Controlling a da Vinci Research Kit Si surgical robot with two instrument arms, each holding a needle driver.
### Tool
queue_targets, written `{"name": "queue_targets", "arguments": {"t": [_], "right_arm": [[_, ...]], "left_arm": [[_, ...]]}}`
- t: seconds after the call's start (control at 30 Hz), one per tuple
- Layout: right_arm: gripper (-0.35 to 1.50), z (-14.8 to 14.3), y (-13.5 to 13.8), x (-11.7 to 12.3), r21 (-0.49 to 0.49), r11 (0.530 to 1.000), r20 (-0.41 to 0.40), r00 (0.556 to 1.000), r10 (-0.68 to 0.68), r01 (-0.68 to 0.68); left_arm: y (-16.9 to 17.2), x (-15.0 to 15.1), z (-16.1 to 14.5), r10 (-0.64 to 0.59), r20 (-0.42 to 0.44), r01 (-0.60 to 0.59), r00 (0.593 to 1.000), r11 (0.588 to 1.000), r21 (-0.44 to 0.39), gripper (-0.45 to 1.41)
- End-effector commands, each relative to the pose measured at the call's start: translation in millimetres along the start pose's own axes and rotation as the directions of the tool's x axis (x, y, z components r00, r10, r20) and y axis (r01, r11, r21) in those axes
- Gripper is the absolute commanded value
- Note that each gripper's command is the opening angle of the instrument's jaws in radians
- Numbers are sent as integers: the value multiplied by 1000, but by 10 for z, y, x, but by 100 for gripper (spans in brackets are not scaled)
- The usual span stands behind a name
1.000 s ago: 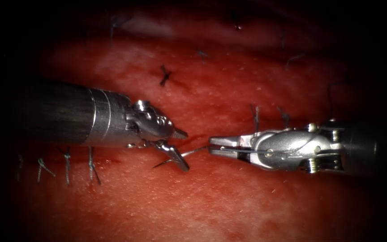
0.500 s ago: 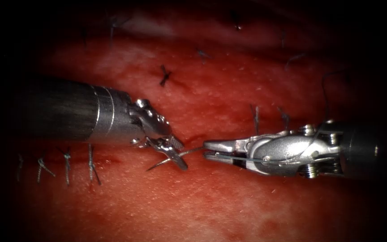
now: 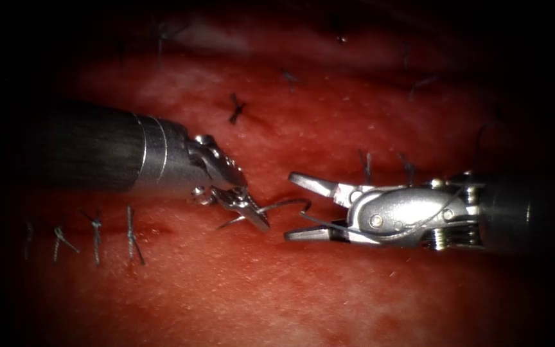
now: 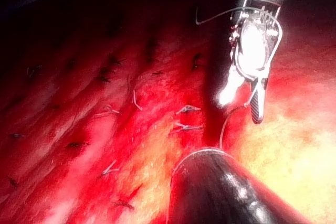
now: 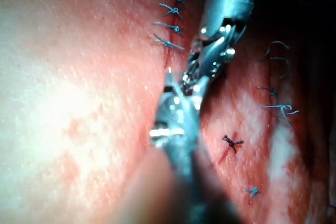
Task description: Wound Closure
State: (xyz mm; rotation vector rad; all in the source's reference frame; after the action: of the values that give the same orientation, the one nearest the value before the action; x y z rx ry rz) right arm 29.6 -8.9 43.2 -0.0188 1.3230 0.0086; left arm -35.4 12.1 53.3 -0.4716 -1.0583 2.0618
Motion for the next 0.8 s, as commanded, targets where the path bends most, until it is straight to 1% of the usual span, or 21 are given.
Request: {"name": "queue_targets", "arguments": {"t": [0.03, 0.07, 0.13, 0.17, 0.2, 0.23, 0.3, 0.33, 0.37, 0.4, 0.5, 0.6, 0.67, 0.7, 0.77, 0.8], "right_arm": [[108, 9, 1, -4, -11, 999, -10, 999, 31, -31], [104, 10, 2, -4, -12, 998, -11, 998, 61, -61], [94, 10, 3, -4, -35, 997, -15, 998, 67, -67], [91, 11, 4, -4, -60, 996, -11, 998, 67, -68], [91, 12, 7, -5, -115, 991, 8, 997, 71, -70], [86, 12, 8, -5, -135, 988, 10, 997, 72, -70], [83, 11, 9, -6, -162, 982, 10, 995, 97, -94], [74, 10, 9, -7, -176, 979, 4, 995, 103, -101], [69, 9, 11, -9, -216, 970, -3, 994, 111, -109], [69, 9, 11, -9, -216, 970, -3, 994, 111, -109], [69, 9, 12, -10, -280, 952, -9, 992, 127, -124], [72, 9, 8, -9, -341, 931, 6, 990, 140, -129], [57, 9, 6, -7, -372, 920, 11, 990, 142, -128], [56, 8, 5, -6, -383, 915, 12, 990, 143, -128], [46, 6, 3, -5, -404, 906, 13, 989, 144, -126], [46, 6, 2, -5, -417, 900, 12, 990, 143, -126]], "left_arm": [[-1, 5, 5, -3, -17, 3, 1000, 1000, -4, -45], [0, 5, 5, -9, -33, 8, 999, 1000, -10, -45], [1, 5, 6, -15, -70, 14, 997, 1000, -23, -45], [2, 6, 7, -28, -98, 24, 995, 999, -34, -45], [5, 5, 8, -34, -131, 28, 991, 999, -46, -45], [7, 4, 8, -34, -153, 26, 988, 998, -54, -45], [10, 3, 9, -36, -189, 24, 981, 998, -66, -45], [13, 2, 10, -37, -211, 22, 977, 997, -74, -45], [16, 1, 10, -51, -245, 29, 968, 996, -89, -45], [16, 1, 10, -51, -245, 29, 968, 996, -89, -45], [21, -1, 11, -66, -281, 39, 957, 994, -98, -45], [22, 2, 10, -91, -326, 58, 941, 992, -108, -45], [21, 5, 9, -103, -363, 65, 926, 991, -115, -45], [20, 7, 9, -105, -376, 67, 921, 991, -114, -45], [18, 9, 10, -121, -400, 78, 909, 989, -123, -45], [17, 9, 10, -129, -412, 83, 902, 988, -129, -45]]}}
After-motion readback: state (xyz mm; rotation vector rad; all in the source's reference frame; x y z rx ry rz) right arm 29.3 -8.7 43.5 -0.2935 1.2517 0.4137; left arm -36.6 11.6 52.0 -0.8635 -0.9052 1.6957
